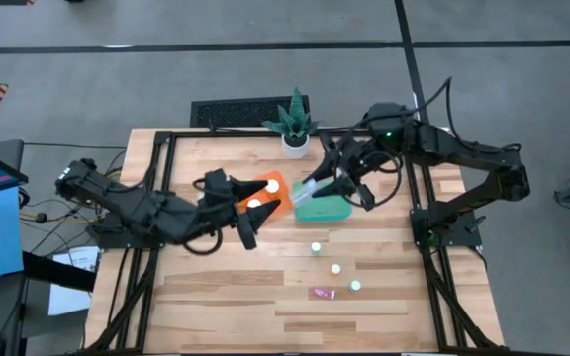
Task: Pick and place medicine bottles into bin by pill shape (circle, oval)
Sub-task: Put the transparent capsule bottle into the orange bin
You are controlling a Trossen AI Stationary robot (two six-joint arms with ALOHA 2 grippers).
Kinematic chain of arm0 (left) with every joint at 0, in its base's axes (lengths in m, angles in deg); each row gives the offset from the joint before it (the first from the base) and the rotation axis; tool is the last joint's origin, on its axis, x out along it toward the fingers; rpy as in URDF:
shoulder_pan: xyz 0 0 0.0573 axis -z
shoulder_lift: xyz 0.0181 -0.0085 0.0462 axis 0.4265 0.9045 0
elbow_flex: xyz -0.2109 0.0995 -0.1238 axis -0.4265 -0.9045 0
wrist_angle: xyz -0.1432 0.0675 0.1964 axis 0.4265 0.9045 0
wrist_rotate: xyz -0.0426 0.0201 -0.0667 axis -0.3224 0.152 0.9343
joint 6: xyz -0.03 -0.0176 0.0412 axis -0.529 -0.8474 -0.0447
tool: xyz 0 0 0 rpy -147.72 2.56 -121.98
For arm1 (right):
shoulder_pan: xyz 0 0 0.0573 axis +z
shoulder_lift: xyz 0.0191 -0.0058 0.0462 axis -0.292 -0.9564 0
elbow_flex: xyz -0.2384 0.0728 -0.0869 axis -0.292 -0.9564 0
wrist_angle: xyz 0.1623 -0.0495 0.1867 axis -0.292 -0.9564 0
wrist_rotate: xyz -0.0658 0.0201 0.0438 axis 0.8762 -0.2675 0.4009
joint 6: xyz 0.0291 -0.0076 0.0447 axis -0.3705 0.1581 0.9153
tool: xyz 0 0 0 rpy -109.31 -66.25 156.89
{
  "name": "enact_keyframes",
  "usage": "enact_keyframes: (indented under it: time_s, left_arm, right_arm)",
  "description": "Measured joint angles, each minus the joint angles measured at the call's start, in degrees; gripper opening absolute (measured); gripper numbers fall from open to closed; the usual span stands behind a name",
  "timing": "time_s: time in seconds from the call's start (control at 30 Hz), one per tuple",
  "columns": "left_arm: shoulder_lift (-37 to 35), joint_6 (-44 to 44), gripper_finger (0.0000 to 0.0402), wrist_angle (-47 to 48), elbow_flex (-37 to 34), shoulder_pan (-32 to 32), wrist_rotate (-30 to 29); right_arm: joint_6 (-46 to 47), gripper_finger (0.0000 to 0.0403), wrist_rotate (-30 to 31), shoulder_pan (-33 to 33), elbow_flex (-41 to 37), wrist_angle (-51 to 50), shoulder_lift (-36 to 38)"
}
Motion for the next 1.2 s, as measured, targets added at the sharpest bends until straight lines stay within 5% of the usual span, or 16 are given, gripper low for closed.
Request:
enact_keyframes:
  time_s: [0.33, 1.0, 1.2]
  left_arm:
    - [1.4, -7.5, 0.0279, 10.0, -0.2, -12.1, 30.9]
    - [5.4, -6.8, 0.0287, 4.4, 0.0, -21.6, 58.0]
    - [6.8, -6.8, 0.0287, 4.0, 0.0, -22.1, 59.9]
  right_arm:
    - [-1.6, 0.0149, 1.8, 1.3, 0.0, -7.9, -0.1]
    - [-3.3, 0.0148, 1.7, 1.6, 0.0, -12.2, -1.8]
    - [-3.5, 0.0155, 1.7, 1.7, 0.1, -12.3, -2.4]
